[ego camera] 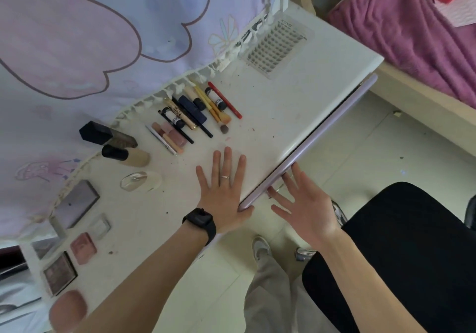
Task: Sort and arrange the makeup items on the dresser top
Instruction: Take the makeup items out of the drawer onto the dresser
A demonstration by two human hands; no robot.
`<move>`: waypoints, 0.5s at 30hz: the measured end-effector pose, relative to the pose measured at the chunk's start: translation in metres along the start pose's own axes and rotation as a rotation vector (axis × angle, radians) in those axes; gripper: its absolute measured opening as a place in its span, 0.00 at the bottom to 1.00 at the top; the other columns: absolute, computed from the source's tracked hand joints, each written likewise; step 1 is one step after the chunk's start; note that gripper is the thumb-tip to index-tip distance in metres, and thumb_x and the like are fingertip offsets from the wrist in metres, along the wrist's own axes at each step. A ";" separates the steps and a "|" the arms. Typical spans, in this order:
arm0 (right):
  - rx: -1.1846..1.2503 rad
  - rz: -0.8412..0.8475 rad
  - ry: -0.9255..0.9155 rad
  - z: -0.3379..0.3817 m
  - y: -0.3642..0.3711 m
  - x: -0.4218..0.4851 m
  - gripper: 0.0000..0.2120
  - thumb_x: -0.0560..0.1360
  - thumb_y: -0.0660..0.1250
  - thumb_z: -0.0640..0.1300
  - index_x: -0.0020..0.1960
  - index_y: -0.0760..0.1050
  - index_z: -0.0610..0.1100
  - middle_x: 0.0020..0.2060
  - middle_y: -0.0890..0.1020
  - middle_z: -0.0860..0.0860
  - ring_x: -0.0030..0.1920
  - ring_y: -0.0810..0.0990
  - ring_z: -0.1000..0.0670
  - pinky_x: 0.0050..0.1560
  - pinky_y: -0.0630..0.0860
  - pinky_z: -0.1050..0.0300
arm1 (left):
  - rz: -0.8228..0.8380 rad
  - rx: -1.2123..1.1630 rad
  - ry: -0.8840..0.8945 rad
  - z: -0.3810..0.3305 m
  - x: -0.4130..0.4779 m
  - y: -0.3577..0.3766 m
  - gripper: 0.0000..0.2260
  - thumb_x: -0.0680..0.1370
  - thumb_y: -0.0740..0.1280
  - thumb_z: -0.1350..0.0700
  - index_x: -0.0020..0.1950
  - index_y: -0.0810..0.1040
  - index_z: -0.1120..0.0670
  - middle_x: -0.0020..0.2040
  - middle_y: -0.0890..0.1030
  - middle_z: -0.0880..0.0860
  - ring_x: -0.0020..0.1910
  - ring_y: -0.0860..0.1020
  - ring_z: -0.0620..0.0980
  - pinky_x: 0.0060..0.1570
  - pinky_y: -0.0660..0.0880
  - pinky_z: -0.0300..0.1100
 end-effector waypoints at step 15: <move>-0.134 -0.303 -0.148 -0.022 0.025 0.025 0.27 0.82 0.65 0.54 0.79 0.62 0.57 0.61 0.74 0.71 0.66 0.69 0.63 0.74 0.65 0.51 | -0.127 0.071 0.018 -0.001 -0.002 0.011 0.48 0.74 0.60 0.33 0.81 0.38 0.56 0.79 0.36 0.63 0.78 0.37 0.66 0.69 0.47 0.75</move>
Point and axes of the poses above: each hand's wrist, its own x-axis towards the middle knuckle, its own y-axis out of the palm, z = x × y, the point moved 2 cm from there along x, towards the middle knuckle
